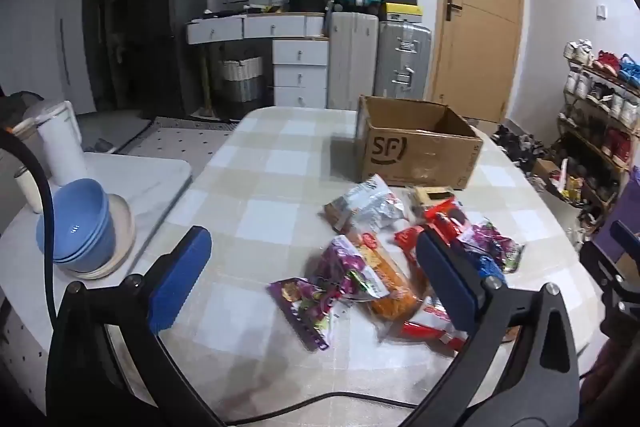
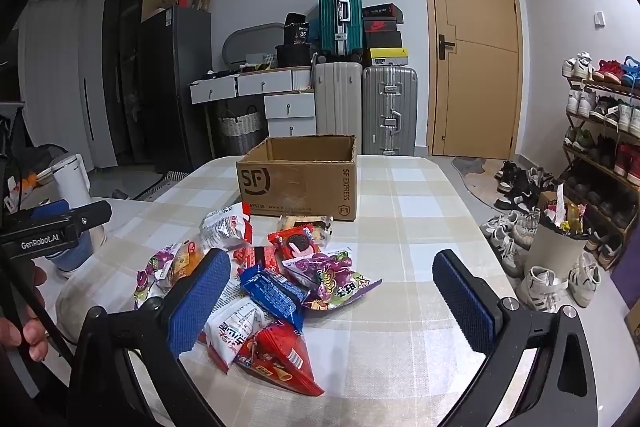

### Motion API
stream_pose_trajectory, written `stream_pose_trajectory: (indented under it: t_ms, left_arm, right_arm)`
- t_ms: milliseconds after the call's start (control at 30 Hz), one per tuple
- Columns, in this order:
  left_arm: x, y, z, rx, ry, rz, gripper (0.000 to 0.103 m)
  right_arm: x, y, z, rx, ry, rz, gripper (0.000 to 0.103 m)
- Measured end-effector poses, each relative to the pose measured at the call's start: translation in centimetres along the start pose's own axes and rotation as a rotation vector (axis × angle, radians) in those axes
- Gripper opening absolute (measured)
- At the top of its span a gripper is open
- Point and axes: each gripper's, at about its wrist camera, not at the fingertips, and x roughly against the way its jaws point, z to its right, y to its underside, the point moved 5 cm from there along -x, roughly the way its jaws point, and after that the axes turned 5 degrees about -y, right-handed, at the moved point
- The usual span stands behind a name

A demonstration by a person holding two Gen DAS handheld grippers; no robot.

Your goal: Organize snacks

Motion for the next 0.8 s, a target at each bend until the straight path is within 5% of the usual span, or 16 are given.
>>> stream_pose_trajectory:
  t_ms: [800]
  left_arm:
    - [1.3,0.0,-0.2,-0.029,-0.010,0.044,0.102]
  right_arm:
    - [0.0,0.1,-0.1,0.012,0.012,0.005,0.103]
